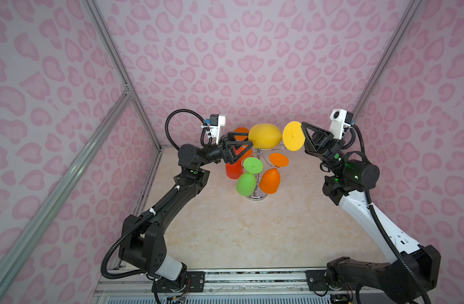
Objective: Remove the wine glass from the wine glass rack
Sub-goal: 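Swing the yellow glass toward the left gripper while the left arm reaches to its bowl, then grasp the yellow glass bowl with the left gripper while the right gripper releases and withdraws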
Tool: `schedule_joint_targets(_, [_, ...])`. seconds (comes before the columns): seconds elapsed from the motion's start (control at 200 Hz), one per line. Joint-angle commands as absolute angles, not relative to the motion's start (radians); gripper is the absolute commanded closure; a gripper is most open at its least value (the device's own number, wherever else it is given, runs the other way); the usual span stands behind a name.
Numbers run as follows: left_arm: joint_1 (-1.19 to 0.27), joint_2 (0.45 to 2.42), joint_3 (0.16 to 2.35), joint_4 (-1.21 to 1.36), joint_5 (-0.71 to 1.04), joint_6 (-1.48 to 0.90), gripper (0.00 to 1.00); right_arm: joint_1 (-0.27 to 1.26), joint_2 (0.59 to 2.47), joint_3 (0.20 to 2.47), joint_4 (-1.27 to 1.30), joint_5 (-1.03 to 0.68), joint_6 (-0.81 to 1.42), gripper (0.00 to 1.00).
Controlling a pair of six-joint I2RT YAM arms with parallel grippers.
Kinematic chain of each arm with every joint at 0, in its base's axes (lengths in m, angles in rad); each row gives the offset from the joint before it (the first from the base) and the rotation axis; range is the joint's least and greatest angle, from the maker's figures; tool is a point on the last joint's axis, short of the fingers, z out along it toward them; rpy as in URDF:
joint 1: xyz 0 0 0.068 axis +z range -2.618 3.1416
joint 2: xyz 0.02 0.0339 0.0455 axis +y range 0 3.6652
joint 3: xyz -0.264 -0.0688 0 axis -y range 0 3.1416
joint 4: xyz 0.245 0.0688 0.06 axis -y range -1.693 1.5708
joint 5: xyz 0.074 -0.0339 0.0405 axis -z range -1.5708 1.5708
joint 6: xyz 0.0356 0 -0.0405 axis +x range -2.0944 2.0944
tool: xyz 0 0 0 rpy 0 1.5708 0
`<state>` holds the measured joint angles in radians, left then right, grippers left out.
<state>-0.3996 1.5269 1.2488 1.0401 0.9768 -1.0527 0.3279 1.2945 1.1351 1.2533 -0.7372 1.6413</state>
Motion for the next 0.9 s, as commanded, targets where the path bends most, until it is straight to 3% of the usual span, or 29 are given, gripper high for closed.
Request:
schedule_joint_targets(0.0, [-0.403,1.521,1.248,1.122,1.01,-1.085,0.09,0.334,1.322,1.136,1.388,-0.714,1.707,1.0])
schedule_joint_targets(0.055, [-0.406,1.511,1.238,1.129,1.011,-1.084,0.12,0.335,1.333,1.131,1.391,-0.714,1.707,1.0])
schedule_joint_targets(0.3, [-0.407,1.481,1.192,1.146,1.003,-1.083,0.49,0.336,1.369,1.114,1.403,-0.719,1.713,1.0])
schedule_joint_targets(0.47, [-0.407,1.471,1.169,1.193,0.988,-1.119,0.63,0.33,1.397,1.097,1.442,-0.725,1.745,1.0])
schedule_joint_targets(0.51, [-0.407,1.466,1.165,1.202,0.983,-1.125,0.71,0.327,1.399,1.092,1.449,-0.725,1.751,1.0])
schedule_joint_targets(0.65, [-0.407,1.442,1.146,1.218,0.964,-1.131,0.86,0.297,1.398,1.087,1.453,-0.744,1.767,1.0])
schedule_joint_targets(0.745, [-0.407,1.425,1.141,1.229,0.957,-1.138,0.92,0.277,1.396,1.084,1.442,-0.763,1.767,1.0])
schedule_joint_targets(0.805, [-0.407,1.414,1.143,1.233,0.956,-1.146,0.95,0.266,1.393,1.079,1.436,-0.777,1.764,0.91])
schedule_joint_targets(0.895, [-0.407,1.401,1.15,1.237,0.964,-1.157,0.98,0.25,1.387,1.078,1.408,-0.806,1.747,0.67])
